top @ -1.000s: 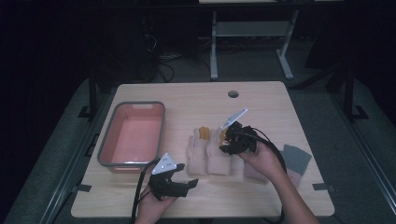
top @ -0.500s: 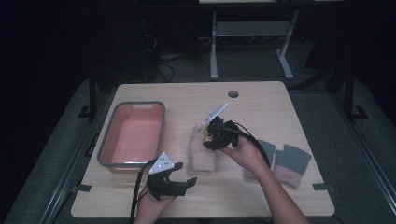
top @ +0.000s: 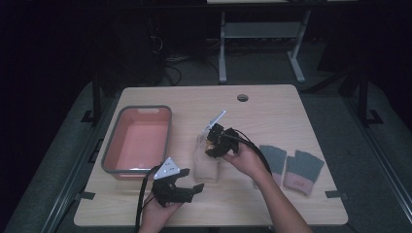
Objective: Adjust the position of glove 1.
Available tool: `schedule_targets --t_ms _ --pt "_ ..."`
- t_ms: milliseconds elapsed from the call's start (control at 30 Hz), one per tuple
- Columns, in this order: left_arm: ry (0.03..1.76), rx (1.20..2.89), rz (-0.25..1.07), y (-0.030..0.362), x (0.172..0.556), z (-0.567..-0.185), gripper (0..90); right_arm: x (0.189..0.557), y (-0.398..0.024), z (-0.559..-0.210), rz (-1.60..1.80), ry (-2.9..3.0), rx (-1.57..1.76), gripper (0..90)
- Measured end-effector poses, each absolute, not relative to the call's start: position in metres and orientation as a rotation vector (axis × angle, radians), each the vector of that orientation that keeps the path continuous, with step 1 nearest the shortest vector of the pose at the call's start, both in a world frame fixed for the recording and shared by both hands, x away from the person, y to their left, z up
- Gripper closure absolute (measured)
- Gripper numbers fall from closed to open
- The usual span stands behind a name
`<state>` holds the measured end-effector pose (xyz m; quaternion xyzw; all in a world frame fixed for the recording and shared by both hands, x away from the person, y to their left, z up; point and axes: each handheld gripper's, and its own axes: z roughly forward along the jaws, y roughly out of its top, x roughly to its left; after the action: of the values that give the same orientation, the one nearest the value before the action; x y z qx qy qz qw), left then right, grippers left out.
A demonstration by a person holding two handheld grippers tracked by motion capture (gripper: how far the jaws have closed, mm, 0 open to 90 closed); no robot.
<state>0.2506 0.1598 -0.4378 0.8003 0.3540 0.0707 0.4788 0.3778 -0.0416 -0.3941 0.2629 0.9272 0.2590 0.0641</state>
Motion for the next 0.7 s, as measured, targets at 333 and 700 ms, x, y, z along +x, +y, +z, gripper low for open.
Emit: schedule_targets --t_ms 333,700 --pt "0.863 1.962 0.135 0.154 0.252 -0.443 22.4 0.382 -0.052 -0.419 0.846 2.809 0.896 51.3" --pt "0.875 1.961 0.134 0.153 0.257 -0.443 22.6 0.375 -0.067 -0.416 0.967 2.774 0.996 42.0"
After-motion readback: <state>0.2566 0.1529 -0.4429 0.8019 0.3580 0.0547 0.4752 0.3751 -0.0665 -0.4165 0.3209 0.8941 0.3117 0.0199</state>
